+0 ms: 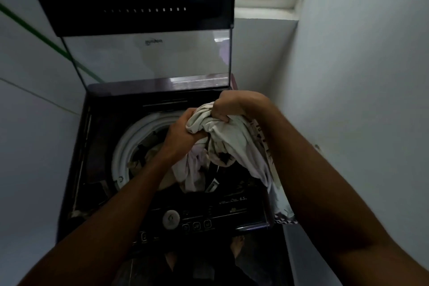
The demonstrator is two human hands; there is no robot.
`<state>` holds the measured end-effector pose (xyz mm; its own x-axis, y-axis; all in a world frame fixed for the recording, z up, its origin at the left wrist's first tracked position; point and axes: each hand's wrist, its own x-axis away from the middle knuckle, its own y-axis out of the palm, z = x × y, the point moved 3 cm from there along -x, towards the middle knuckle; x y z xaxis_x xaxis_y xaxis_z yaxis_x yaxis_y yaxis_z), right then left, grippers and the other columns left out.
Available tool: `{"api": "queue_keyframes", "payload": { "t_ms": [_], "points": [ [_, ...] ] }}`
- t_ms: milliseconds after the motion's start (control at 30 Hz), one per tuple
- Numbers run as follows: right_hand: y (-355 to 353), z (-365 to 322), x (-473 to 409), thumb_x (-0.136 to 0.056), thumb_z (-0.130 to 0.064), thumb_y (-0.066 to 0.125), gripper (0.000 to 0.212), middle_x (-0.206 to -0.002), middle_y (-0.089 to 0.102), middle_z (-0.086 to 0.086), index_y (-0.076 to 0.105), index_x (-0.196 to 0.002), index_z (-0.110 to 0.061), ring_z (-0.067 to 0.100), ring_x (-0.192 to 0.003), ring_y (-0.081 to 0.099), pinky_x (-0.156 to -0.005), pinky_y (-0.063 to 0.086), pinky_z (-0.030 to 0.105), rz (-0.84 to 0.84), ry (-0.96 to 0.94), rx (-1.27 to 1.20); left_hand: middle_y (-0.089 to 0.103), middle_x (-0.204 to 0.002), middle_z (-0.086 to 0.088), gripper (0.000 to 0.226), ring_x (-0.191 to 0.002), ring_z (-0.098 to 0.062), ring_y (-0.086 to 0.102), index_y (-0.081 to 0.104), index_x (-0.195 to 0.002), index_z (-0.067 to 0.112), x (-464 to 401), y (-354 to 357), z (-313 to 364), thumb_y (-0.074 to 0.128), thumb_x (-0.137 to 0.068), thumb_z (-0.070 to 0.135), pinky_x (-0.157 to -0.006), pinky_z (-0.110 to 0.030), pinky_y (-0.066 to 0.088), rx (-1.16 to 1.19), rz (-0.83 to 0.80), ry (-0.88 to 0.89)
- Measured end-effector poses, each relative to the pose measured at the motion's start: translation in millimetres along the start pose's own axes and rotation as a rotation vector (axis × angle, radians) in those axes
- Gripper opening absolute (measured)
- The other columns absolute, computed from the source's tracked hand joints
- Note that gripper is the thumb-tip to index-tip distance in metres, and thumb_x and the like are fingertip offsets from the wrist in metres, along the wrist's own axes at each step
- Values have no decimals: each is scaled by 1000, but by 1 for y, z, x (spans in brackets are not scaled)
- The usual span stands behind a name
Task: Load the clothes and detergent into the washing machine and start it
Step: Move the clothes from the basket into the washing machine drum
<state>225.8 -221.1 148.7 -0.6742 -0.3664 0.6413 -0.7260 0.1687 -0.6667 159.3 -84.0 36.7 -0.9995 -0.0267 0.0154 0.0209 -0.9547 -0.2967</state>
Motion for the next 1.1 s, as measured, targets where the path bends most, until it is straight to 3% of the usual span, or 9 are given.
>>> {"api": "queue_keyframes", "payload": {
  "t_ms": [133, 267, 400, 533, 667, 733, 833, 933, 1100],
  "points": [
    [26, -15, -32, -80, -15, 60, 11, -72, 57, 7, 60, -71, -8, 20, -62, 49, -52, 37, 25, 103, -33, -6, 69, -111, 7, 55, -103, -11, 65, 61, -114, 31, 11, -28, -32, 80, -64, 42, -87, -30, 50, -57, 99, -124],
    [68, -23, -68, -89, -27, 64, 24, -95, 69, 16, 69, -96, -5, 27, -81, 62, -62, 39, 28, 169, -178, 24, 62, -124, -3, 71, -115, -29, 57, 60, -125, 27, 20, -45, -66, 61, -59, 53, -99, -45, 44, -485, 205, -256],
    [127, -13, -100, -88, -29, 65, 34, -111, 68, 23, 67, -109, -3, 37, -103, 63, -82, 45, 36, 219, -175, 48, 47, -145, -8, 76, -133, -33, 42, 46, -144, 28, 35, -37, -75, 60, -70, 39, -109, -45, 38, -510, 27, -358],
    [171, 14, -117, -84, -34, 67, 43, -118, 59, 19, 60, -117, -9, 38, -111, 56, -94, 46, 44, 212, -84, 28, 56, -140, -3, 65, -128, -24, 53, 51, -142, 28, 43, -23, -89, 68, -80, 20, -102, -33, 46, -421, -155, -402],
    [173, 19, -113, -75, -46, 73, 57, -120, 58, 15, 62, -120, -13, 33, -113, 54, -97, 46, 43, 157, -103, 22, 52, -146, 0, 67, -133, -19, 49, 47, -146, 29, 48, -8, -91, 64, -82, 21, -108, -30, 41, -468, -424, -357],
    [159, 18, -108, -71, -47, 77, 59, -121, 60, 12, 65, -120, -16, 30, -114, 55, -98, 46, 40, 137, -121, -22, 52, -145, -2, 59, -132, -24, 49, 49, -143, 33, 45, -7, -90, 60, -84, 31, -108, -33, 40, -580, -472, -362],
    [124, 23, -92, -79, -29, 73, 47, -127, 58, 11, 64, -124, -18, 31, -122, 50, -102, 40, 36, 239, -142, -10, 49, -140, -8, 54, -126, -32, 47, 55, -125, 32, 28, -5, -83, 48, -75, 51, -103, -47, 43, -804, -414, -311],
    [90, 44, -71, -82, -31, 69, 48, -136, 46, 9, 58, -129, -25, 32, -131, 33, -105, 31, 45, 439, -86, 95, 47, -140, -5, 53, -129, -27, 45, 55, -131, 25, 13, 12, -52, 68, -80, 32, -106, -45, 41, -679, -307, -185],
    [66, 100, -40, -83, -49, 68, 65, -149, 35, 10, 44, -140, -27, 33, -139, 24, -110, 22, 57, 470, 80, 139, 58, -125, -8, 46, -117, -24, 54, 65, -120, 17, -2, 63, -12, 74, -76, 24, -100, -34, 44, -491, -364, 22]
  ]
}}
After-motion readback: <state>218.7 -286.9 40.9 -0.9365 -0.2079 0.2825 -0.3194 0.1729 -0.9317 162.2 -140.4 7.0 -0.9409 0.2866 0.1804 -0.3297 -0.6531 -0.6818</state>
